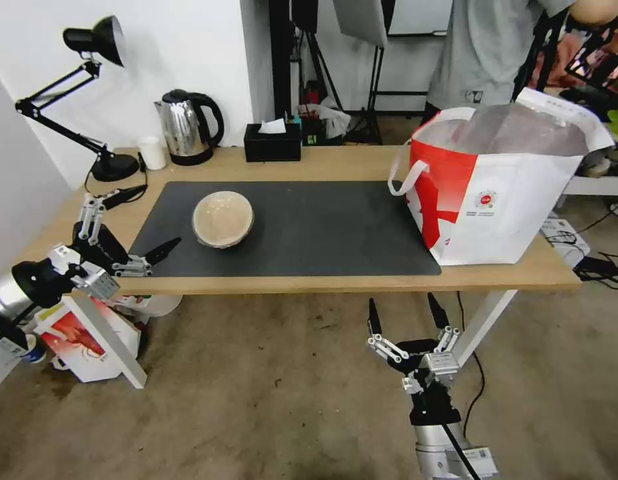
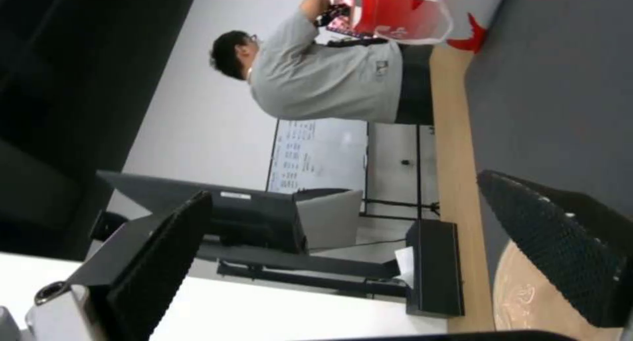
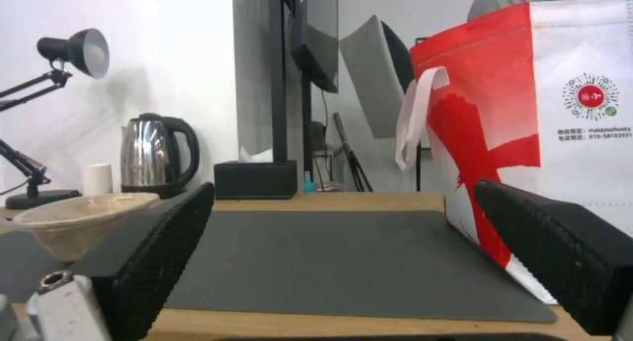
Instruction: Pick up the trash from the table and place it into the takeout bag.
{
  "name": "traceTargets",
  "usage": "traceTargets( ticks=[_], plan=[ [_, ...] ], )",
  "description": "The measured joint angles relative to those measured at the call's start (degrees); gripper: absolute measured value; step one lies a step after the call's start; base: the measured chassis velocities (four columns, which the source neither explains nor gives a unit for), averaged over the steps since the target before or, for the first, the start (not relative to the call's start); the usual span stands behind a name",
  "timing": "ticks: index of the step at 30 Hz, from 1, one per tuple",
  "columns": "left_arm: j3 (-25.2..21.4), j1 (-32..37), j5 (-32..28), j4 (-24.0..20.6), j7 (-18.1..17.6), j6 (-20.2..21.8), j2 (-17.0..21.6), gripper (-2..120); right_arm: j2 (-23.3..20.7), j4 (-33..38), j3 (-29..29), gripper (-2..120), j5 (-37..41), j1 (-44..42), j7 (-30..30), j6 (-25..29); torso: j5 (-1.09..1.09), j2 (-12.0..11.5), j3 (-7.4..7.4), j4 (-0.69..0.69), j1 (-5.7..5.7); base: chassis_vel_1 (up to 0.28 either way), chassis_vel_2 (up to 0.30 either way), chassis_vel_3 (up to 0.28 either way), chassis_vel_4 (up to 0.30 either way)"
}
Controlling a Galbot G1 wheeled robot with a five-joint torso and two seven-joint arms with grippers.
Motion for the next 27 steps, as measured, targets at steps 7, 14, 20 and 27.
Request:
traceTargets(
  ticks=[7, 14, 20, 27],
  plan=[
    [1.35, -1.44, 1.63, 0.08, 1.23, -0.09, -0.47, 100, 0.00, 0.00, 0.00, 100, 0.00, 0.00, 0.00, 0.00, 0.00, 0.00, 0.00, 0.00, 0.00, 0.000, 0.000, 0.000, 0.000],
    [1.67, -2.66, 2.90, 0.92, 1.88, -0.10, -1.48, 100, 0.00, 0.00, 0.00, 100, 0.00, 0.00, 0.00, 0.00, 0.00, 0.00, 0.00, 0.00, 0.00, 0.000, 0.000, 0.000, 0.000],
    [1.55, -3.35, 3.01, 1.42, 1.92, -0.09, -0.65, 100, 0.00, 0.00, 0.00, 100, 0.00, 0.00, 0.00, 0.00, 0.00, 0.00, 0.00, 0.00, 0.00, 0.000, 0.000, 0.000, 0.000],
    [1.95, -4.19, 3.05, 1.44, 1.91, 0.37, -0.08, 100, 0.00, 0.00, 0.00, 100, 0.00, 0.00, 0.00, 0.00, 0.00, 0.00, 0.00, 0.00, 0.00, 0.000, 0.000, 0.000, 0.000]
  ],
)
